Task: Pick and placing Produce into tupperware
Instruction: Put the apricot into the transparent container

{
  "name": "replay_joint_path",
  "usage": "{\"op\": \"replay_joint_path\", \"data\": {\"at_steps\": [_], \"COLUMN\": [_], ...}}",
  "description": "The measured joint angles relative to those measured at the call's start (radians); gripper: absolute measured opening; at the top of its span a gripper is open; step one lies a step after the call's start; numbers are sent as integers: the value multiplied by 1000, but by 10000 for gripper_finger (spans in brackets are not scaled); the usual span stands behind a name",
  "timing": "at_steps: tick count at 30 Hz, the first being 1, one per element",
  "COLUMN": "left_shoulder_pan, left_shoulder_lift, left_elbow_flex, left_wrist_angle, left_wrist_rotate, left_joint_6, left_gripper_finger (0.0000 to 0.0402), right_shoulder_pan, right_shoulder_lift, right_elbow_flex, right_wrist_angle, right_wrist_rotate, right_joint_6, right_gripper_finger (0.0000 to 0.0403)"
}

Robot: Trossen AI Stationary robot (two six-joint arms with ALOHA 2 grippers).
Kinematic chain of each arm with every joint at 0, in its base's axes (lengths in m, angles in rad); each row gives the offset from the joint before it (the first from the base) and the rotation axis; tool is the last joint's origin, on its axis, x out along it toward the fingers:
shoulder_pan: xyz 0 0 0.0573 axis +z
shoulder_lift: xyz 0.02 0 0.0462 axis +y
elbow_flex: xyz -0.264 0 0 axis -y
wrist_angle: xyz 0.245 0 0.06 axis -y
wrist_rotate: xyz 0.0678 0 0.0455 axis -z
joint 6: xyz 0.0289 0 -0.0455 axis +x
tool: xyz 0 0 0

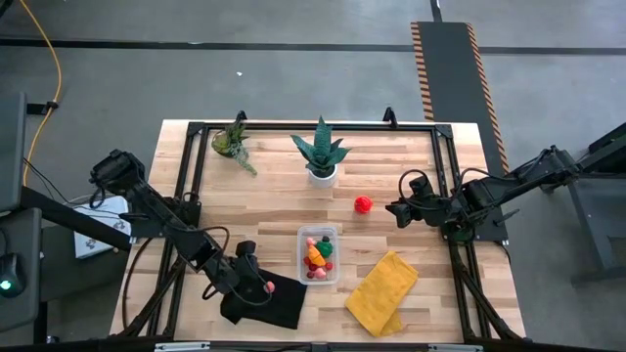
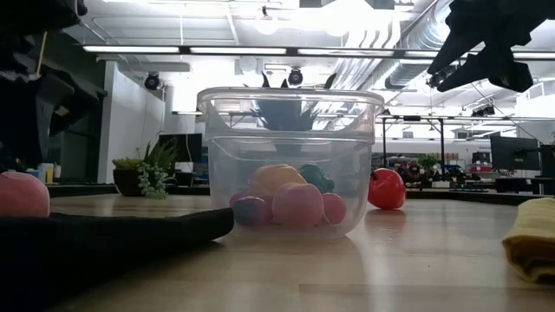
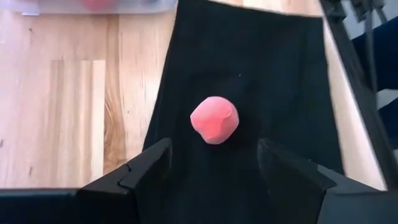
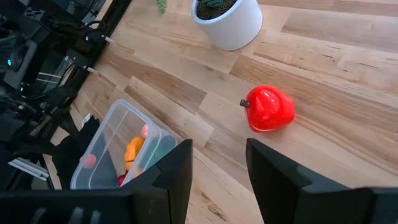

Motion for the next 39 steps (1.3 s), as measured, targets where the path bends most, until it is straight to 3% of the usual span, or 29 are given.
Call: {"op": "replay_joint_path", "data": {"at_steps": [10,22,39], "left_shoulder_pan": [0,1,1], "left_shoulder_lift": [93,192,204], "left_elbow_flex": [1,79,79], "left_wrist_angle": [85,77,82], "left_wrist_rotate": [-13,-45,-32], "left_joint_6": [9,90,92], "left_gripper_finger": [227,227,227], "right_shoulder_pan": [0,0,0], "right_shoulder_lift": [0,0,0], "right_elbow_flex": [0,0,0], "right_wrist_angle": [-1,1,-9], "right_wrist_rotate": [-1,-10,-13], "right_joint_6": [0,-19,-35], "right_gripper_finger": [141,141,141]}}
